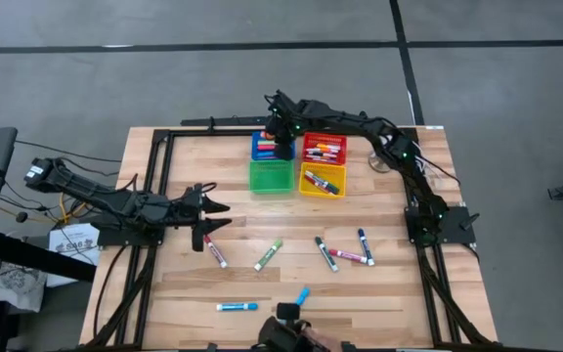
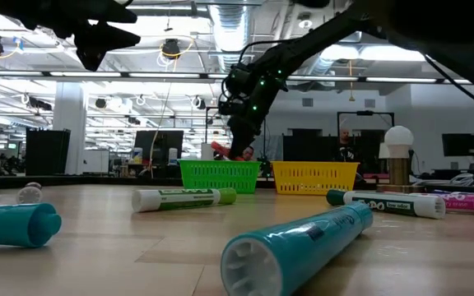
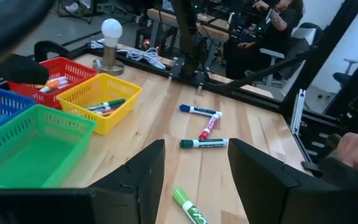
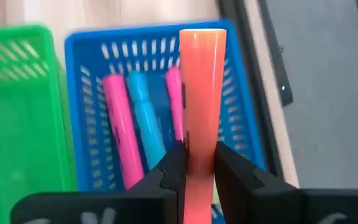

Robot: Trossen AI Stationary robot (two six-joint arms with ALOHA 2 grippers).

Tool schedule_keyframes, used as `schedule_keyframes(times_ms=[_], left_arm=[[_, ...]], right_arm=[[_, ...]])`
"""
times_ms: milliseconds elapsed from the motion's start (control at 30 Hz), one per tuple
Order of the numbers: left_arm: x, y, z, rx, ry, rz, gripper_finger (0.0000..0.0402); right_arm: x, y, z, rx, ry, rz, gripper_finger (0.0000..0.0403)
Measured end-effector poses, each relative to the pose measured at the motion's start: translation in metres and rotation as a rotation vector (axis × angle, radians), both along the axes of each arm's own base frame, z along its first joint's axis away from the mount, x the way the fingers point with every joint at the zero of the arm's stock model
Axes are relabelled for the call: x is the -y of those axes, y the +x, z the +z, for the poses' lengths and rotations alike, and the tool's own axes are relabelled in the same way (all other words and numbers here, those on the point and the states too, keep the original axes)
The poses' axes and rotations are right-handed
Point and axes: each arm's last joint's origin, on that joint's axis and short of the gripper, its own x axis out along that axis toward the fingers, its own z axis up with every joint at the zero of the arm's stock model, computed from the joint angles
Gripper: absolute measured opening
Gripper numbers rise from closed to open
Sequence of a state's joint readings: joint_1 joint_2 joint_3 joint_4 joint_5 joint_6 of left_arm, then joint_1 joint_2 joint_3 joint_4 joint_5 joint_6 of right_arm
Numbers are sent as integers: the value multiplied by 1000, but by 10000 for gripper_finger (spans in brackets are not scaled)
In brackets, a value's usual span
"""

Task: Pick & Place Markers
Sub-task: Put the orange highlighter into the blue bin

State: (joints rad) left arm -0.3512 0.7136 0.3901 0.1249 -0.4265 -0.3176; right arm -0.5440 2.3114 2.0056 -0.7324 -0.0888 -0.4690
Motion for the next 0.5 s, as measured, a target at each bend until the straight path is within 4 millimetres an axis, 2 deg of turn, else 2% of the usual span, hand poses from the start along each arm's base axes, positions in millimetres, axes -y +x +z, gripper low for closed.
schedule_keyframes(times_ms=[367,500], left_arm=[[-2,1,1,7,2,13,176],[-2,1,1,10,2,13,176]], right_arm=[[1,1,-1,-9,-45,70,52],[2,5,1,40,-55,79,52]])
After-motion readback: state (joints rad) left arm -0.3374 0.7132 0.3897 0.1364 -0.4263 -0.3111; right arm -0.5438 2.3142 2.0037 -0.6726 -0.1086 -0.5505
